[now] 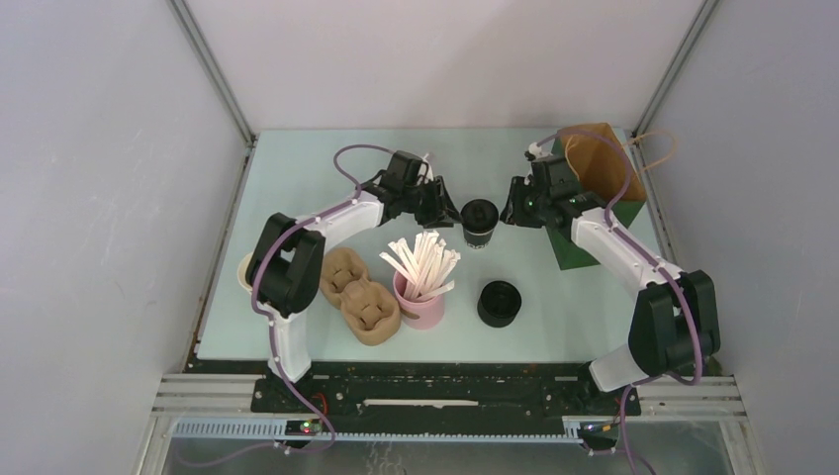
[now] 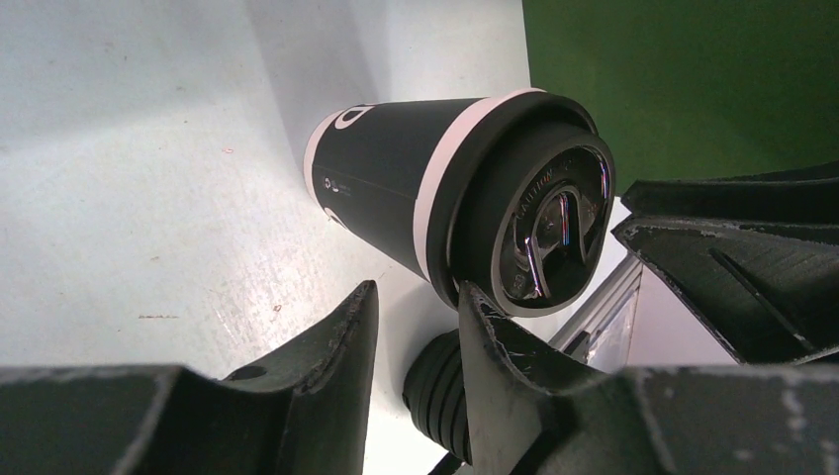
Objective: Pack the takeout coffee
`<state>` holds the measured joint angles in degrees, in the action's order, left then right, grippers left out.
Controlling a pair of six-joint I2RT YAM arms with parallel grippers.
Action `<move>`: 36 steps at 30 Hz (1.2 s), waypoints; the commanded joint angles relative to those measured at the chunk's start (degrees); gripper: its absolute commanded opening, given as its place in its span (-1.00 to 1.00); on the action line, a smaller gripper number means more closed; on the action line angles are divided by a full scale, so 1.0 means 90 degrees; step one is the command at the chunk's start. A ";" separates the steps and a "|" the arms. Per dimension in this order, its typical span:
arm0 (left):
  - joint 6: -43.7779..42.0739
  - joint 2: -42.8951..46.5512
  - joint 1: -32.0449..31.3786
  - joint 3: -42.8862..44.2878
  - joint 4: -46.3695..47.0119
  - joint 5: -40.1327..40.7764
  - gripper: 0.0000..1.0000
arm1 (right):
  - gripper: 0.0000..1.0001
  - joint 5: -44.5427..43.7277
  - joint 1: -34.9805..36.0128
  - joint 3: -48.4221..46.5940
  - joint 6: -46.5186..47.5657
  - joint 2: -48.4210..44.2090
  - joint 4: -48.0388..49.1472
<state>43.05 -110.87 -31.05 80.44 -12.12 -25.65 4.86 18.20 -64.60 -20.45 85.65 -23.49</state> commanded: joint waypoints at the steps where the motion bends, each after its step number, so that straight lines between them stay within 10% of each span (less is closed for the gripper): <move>1: -0.0200 0.0381 0.0029 0.0322 -0.0099 0.0110 -0.18 | -0.01 0.0000 0.0202 -0.0385 0.0917 -0.0145 -0.0074; 9: -0.0270 0.0580 0.0126 0.0231 -0.0184 0.0169 -0.12 | 0.55 -0.0391 0.0858 -0.1010 0.1596 -0.0003 -0.0206; 36: -0.0623 0.1654 0.0752 -0.0587 -0.0510 0.0418 0.22 | 0.65 -0.1462 0.1517 -0.2083 0.2262 0.1322 -0.1011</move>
<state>38.54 -99.24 -24.36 76.27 -17.10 -22.06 -7.09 31.16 -80.36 -1.26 96.14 -32.40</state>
